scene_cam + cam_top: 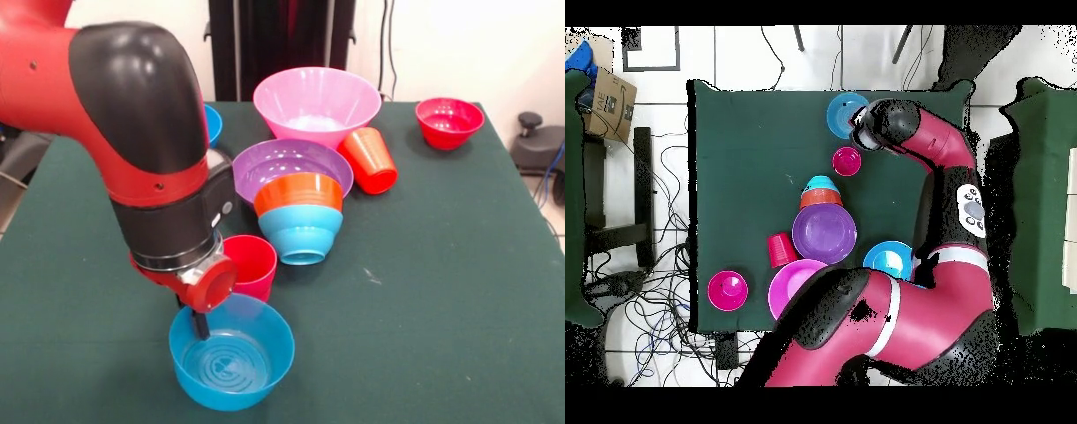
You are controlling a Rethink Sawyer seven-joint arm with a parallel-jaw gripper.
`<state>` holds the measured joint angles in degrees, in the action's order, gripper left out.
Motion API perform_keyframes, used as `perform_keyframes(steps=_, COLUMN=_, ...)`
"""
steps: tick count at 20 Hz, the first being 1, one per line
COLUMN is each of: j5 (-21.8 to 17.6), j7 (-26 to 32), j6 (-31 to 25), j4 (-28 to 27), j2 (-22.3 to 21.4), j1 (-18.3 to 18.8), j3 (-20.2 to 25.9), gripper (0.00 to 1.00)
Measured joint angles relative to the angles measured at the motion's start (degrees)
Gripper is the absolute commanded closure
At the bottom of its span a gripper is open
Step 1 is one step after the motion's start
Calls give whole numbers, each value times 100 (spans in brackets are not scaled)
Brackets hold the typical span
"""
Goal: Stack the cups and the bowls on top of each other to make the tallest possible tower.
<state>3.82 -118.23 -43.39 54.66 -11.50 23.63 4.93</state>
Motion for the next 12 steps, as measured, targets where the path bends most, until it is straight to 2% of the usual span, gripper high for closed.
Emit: perform_keyframes(steps=12, j5=2, j7=0, j6=-2, j4=2, j2=-259, j1=-2, j3=0, gripper=100)
